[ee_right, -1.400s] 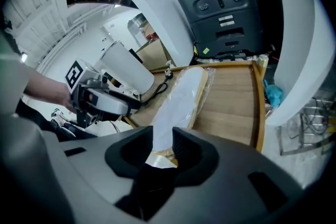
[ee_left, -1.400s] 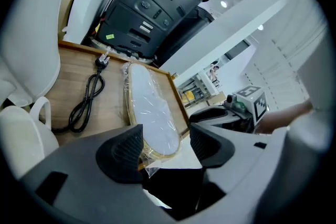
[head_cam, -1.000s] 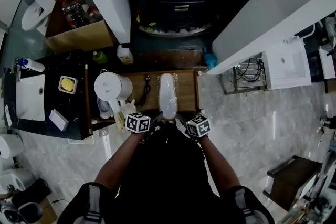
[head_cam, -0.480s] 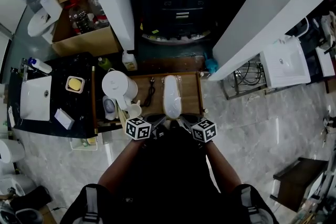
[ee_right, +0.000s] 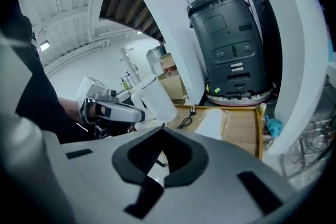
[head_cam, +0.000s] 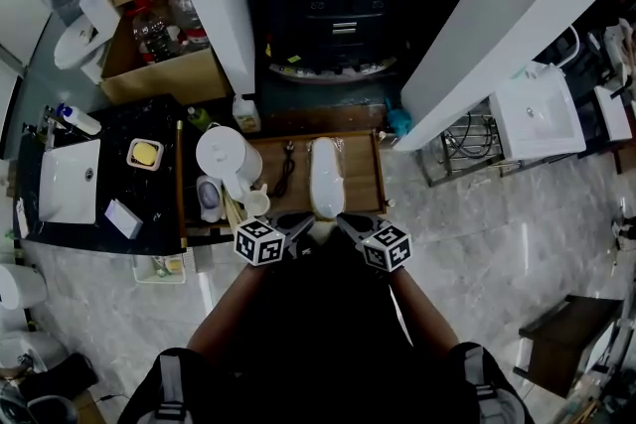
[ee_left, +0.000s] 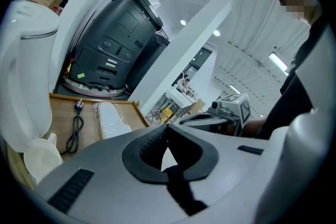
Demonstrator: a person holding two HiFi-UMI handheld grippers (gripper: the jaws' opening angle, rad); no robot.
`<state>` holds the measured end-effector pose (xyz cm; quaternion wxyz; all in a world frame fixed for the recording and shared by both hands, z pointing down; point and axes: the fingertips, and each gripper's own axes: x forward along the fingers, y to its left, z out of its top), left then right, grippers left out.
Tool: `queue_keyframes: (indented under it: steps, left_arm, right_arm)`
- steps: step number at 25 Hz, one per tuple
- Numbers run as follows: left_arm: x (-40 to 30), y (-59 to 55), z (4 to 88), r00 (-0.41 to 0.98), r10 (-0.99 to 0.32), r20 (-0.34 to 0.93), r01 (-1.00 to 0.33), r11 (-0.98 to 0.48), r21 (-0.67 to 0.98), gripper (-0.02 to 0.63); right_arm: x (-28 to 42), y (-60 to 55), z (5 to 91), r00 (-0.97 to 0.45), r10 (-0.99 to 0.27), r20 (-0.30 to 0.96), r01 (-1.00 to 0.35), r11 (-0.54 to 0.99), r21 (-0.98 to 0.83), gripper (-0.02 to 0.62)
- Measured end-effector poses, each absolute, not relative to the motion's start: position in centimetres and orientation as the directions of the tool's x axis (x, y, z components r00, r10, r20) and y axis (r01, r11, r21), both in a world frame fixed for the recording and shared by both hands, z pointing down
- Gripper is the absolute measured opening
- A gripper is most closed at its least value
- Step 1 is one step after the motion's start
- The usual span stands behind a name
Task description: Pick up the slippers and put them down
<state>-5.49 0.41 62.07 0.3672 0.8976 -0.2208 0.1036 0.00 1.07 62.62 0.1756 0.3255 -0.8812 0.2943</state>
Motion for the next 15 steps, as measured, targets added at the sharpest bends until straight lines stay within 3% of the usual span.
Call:
queue_keyframes:
  steps: [15]
  left_arm:
    - [-4.4,0.7,61.5,0.898,-0.287,0.335,-0.439,-0.643,0.628,0.012]
  right_arm:
    - [-0.4,1.0,61.9,-0.737,-0.458,0.497,-0.666,0.619,-0.416,0.008]
